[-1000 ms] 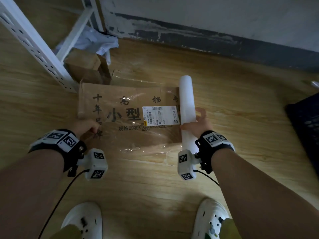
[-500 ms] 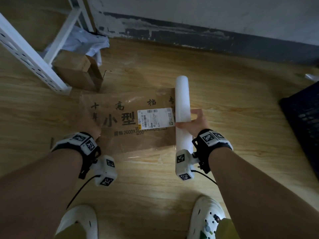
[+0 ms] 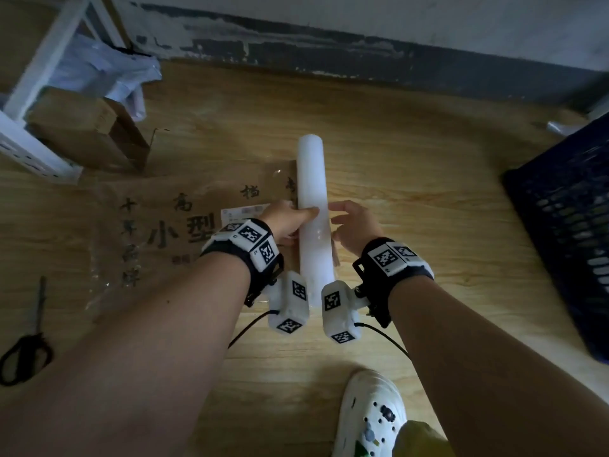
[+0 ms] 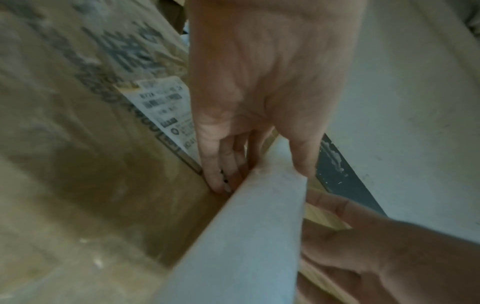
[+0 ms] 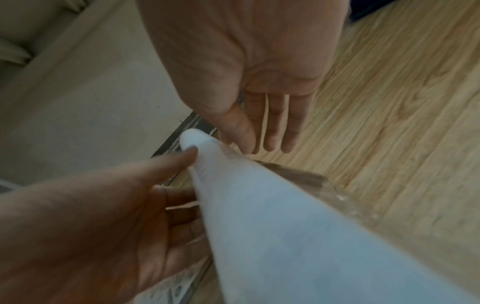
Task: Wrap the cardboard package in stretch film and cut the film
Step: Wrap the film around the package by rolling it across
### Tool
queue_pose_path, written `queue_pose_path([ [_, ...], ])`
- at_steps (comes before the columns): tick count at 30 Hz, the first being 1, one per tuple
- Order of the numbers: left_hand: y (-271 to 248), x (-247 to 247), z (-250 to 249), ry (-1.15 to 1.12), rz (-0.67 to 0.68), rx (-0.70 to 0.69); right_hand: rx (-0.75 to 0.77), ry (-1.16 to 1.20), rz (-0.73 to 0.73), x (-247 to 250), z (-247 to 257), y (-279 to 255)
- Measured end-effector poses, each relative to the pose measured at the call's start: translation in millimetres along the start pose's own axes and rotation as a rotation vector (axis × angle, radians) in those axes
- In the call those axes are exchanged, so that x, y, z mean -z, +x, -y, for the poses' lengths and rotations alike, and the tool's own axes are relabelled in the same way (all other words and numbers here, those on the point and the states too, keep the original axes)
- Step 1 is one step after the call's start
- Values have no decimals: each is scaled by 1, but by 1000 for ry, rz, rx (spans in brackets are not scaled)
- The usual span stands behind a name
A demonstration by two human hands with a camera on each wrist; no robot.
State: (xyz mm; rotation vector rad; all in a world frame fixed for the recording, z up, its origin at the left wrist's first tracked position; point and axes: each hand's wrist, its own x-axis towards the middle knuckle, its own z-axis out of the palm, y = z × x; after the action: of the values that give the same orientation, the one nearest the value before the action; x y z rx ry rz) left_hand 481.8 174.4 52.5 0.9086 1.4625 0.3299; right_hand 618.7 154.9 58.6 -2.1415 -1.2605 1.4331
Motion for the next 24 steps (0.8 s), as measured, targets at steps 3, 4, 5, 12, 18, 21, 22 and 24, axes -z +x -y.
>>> queue_pose_path([
  [3, 7, -5, -3, 51, -53, 27, 27, -45, 11, 3, -3, -2],
  [4, 9, -7, -3, 57, -73, 28, 30, -55, 21, 3, -5, -2],
  [5, 10, -10, -4, 56, -88, 31, 29, -76, 36, 1, -8, -3],
  [12, 11, -17, -5, 170, -235, -1, 7, -108, 58, -19, -20, -4],
  [18, 12, -12, -8, 193, -195, 34, -42, -260, 11, -19, -17, -1],
  [21, 9, -10, -7, 153, -206, 25, -49, -284, 23, -14, -12, -1],
  [22, 9, -10, -7, 156, -218, 18, -48, -297, 29, -12, -11, 0],
  [24, 9, -9, -7, 148, -209, 10, -62, -304, 41, -11, -9, 0],
])
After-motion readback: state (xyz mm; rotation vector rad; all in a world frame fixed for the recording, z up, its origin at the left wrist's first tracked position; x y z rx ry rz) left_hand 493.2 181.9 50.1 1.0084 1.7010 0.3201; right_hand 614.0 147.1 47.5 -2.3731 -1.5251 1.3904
